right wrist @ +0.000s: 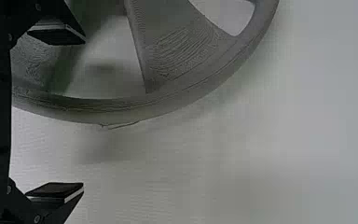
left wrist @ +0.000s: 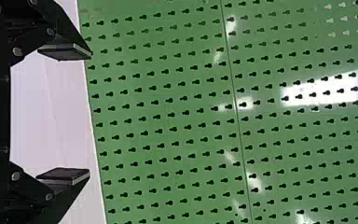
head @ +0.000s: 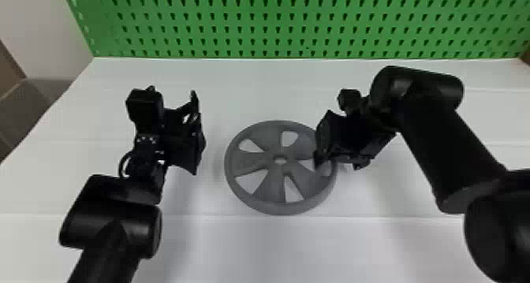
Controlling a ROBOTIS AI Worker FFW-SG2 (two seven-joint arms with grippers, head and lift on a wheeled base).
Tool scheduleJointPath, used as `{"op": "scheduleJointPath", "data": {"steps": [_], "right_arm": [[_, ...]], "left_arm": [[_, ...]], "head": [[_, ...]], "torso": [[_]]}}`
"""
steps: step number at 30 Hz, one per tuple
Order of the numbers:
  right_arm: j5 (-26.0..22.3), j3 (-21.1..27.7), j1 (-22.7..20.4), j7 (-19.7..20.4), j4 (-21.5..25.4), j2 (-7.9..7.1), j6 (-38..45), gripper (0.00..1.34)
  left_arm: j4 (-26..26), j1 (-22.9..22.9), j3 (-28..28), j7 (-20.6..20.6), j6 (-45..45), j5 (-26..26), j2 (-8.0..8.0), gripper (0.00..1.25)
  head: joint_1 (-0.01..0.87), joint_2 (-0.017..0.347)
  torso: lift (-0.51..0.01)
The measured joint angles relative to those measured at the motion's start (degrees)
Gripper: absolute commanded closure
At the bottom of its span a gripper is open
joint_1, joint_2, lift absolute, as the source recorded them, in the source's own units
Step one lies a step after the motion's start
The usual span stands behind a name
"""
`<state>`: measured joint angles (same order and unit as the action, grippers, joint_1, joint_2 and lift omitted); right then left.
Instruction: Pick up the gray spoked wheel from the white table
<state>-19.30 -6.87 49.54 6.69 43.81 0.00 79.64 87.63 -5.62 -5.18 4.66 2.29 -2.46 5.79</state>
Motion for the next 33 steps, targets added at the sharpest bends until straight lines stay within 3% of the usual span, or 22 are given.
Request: {"op": "scheduleJointPath", "data": {"steps": [4, 9, 19, 33], "right_arm": [[-1.9, -0.4, 0.1, 1.6, -0.5, 0.00, -0.5, 0.29], [-3.8, -0.8, 0.3, 2.8, -1.1, 0.00, -1.2, 0.51], [-6.7, -1.5, 0.5, 5.8, -1.3, 0.00, -1.8, 0.52], [-7.0, -1.5, 1.2, 7.9, -1.4, 0.00, -1.7, 0.71]], "left_arm": [[0.0, -0.1, -0.1, 0.0, 0.0, 0.0, 0.00, 0.37], [0.0, -0.1, -0.1, 0.0, 0.0, 0.0, 0.00, 0.37], [0.0, -0.2, -0.1, 0.0, 0.0, 0.0, 0.01, 0.37], [0.0, -0.2, -0.2, 0.0, 0.0, -0.1, 0.01, 0.37]], "head": [[0.782, 0.057], [0.782, 0.057], [0.782, 0.057], [0.782, 0.057]], "torso": [[-0.097], [-0.097], [-0.097], [-0.097]]}}
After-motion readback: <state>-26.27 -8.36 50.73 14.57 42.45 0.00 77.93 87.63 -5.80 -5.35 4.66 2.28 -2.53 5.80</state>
